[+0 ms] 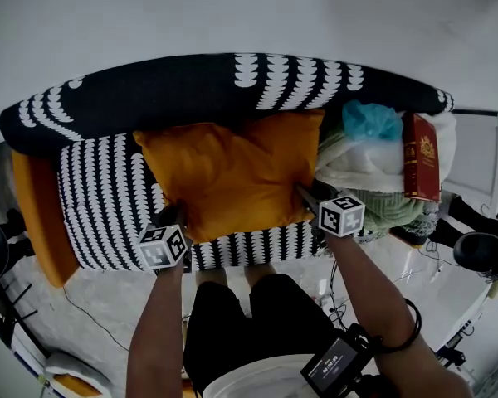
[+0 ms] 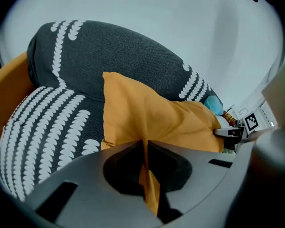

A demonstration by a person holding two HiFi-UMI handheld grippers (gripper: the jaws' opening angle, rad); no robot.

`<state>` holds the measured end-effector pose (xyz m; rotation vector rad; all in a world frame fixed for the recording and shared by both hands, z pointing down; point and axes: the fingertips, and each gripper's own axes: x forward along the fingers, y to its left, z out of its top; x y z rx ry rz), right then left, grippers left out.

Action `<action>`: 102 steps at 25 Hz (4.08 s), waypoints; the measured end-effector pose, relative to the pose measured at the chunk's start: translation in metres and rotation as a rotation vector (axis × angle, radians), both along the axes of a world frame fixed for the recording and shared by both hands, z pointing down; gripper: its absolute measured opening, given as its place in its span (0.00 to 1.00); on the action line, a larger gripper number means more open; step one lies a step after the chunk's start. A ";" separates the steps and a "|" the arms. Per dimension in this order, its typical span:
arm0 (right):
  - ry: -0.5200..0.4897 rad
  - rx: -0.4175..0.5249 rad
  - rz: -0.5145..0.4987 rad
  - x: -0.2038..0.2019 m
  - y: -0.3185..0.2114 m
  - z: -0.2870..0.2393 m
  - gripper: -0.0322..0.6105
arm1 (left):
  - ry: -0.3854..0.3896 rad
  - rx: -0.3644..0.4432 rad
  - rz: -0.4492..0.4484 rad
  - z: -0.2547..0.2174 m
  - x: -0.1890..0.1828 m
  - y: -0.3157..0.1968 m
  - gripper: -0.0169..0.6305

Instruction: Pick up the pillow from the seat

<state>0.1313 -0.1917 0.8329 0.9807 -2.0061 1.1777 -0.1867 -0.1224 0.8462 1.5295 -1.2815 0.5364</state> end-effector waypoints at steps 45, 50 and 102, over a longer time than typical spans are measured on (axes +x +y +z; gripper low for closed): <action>-0.150 0.130 -0.079 0.006 0.056 -0.176 0.22 | -0.092 0.126 -0.067 -0.219 0.003 0.090 0.05; -0.179 0.153 -0.095 0.000 0.069 -0.201 0.22 | -0.105 0.150 -0.075 -0.240 0.000 0.108 0.05; -0.340 0.634 -0.316 -0.248 0.184 -0.427 0.21 | -0.284 0.656 -0.327 -0.448 -0.214 0.309 0.05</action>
